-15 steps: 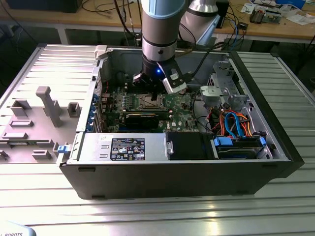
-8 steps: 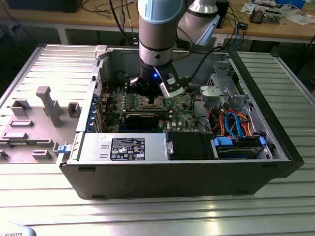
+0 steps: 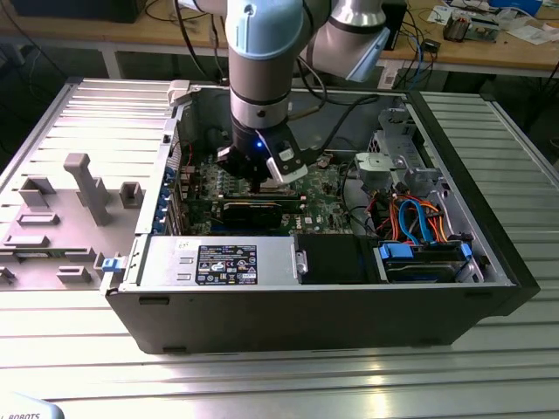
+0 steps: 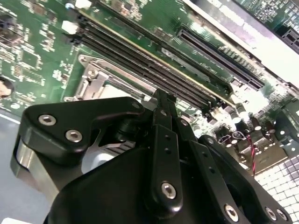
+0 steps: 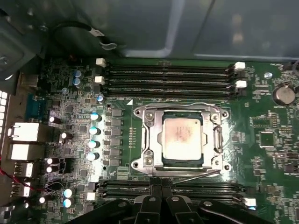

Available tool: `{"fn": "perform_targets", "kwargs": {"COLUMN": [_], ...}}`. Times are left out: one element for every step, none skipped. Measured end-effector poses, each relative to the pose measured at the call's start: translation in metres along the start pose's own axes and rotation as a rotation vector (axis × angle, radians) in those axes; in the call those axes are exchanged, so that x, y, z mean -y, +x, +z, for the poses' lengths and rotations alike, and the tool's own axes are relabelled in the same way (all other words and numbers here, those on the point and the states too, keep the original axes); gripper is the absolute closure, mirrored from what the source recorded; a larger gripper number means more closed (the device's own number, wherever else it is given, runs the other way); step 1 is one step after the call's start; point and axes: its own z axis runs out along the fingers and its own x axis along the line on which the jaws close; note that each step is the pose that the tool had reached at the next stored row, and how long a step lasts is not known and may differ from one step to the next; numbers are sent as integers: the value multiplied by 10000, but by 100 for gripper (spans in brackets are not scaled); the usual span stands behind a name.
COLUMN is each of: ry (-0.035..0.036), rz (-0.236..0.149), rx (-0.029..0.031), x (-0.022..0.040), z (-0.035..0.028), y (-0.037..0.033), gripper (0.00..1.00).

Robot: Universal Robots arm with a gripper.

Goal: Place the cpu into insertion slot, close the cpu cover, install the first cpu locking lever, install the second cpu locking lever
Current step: 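Install the second cpu locking lever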

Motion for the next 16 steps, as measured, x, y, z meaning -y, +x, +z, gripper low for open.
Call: {"fn": "perform_targets", "kwargs": {"ry": [1, -2, -2, -7, -12, -24, -31, -33, -34, -40, -46, -45, -47, -51, -60, -69], "rz": [-41, -74, -104, -134, -152, -172, -192, -211, -224, -238, -243, -244, -244, -242, -238, -238], "rx": [-13, -22, -32, -39, -44, -47, -49, -52, -55, -57, -58, -59, -60, -64, -68, -76], "x": [8, 16, 24, 30, 34, 36, 37, 38, 39, 40, 41, 41, 42, 42, 42, 43], "z": [14, 20, 25, 32, 32, 35, 39, 43, 47, 54, 62, 63, 64, 67, 72, 77], "y": [17, 22, 25, 29, 35, 44, 52, 61, 70, 79, 83, 84, 84, 85, 92, 93], "gripper": [89, 89, 89, 89, 89, 89, 89, 89, 89, 89, 89, 89, 89, 89, 89, 89]}}
